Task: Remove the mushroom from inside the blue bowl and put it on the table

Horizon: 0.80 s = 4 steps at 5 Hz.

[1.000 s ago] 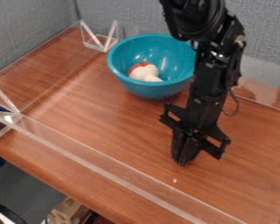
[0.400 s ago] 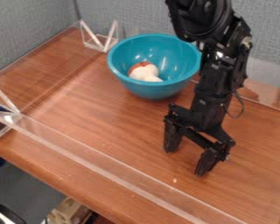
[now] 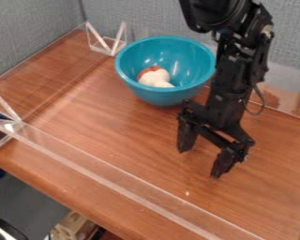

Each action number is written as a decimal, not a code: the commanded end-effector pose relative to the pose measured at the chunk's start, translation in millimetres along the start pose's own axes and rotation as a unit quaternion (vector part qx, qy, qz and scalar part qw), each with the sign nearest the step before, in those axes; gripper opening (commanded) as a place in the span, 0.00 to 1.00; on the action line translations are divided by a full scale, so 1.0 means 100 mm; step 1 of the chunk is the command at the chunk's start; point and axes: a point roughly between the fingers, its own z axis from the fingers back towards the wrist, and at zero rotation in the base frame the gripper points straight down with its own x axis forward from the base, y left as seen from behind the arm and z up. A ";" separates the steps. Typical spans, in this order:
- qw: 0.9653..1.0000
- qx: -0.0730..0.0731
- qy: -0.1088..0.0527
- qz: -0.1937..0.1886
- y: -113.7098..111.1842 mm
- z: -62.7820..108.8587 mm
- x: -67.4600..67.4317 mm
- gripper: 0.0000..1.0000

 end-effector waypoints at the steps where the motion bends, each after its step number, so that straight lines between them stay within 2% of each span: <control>1: 0.998 0.006 -0.056 -0.005 0.01 0.32 0.08 1.00; 4: 0.997 0.007 -0.079 0.000 0.07 0.42 0.10 1.00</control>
